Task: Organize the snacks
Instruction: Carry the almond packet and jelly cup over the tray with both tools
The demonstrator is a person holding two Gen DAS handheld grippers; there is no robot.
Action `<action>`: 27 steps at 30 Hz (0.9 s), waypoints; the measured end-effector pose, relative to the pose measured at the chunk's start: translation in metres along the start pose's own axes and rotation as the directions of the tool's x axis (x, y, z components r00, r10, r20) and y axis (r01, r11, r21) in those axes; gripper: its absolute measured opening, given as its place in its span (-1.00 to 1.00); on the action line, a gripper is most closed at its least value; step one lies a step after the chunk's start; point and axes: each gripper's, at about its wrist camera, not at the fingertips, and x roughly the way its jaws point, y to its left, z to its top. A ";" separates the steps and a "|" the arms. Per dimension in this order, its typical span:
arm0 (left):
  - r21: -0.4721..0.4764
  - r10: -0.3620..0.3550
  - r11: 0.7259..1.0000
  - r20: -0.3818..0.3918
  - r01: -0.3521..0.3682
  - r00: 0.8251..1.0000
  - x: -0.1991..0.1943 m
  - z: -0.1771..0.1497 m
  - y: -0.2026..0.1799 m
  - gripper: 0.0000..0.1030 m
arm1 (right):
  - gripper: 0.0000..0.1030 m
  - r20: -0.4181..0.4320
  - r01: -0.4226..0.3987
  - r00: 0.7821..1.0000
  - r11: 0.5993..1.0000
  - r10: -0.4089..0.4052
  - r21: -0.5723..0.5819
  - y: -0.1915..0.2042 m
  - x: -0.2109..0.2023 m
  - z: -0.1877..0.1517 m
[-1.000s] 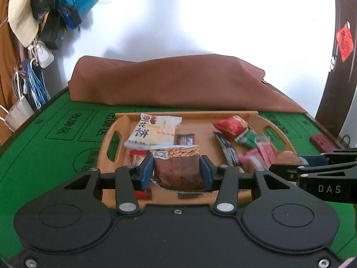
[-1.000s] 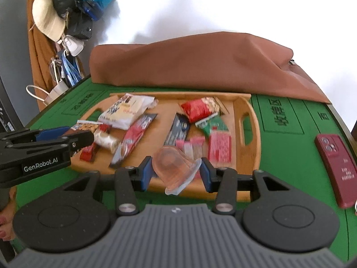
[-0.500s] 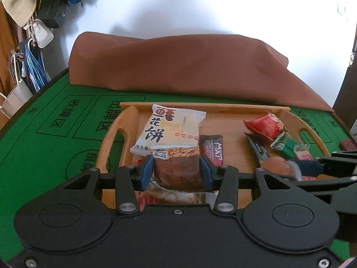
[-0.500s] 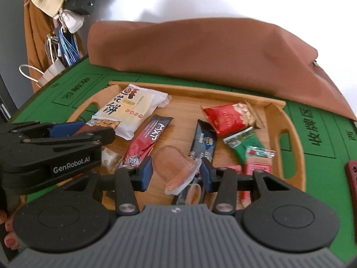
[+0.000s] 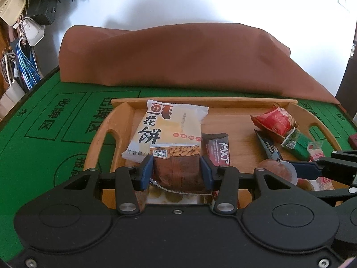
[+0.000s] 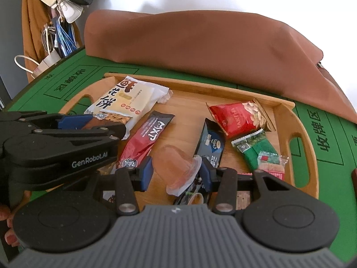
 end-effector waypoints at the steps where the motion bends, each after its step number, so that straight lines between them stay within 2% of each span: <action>1: -0.001 -0.001 1.000 0.001 0.001 1.000 0.001 0.000 0.000 -0.15 | -0.06 0.000 -0.001 1.000 1.000 0.001 0.001 0.000 0.001 0.001; 27: -0.014 -0.007 1.000 -0.011 0.007 1.000 0.014 -0.006 0.003 -0.07 | -0.05 0.015 -0.002 1.000 1.000 0.002 -0.014 0.002 0.000 -0.004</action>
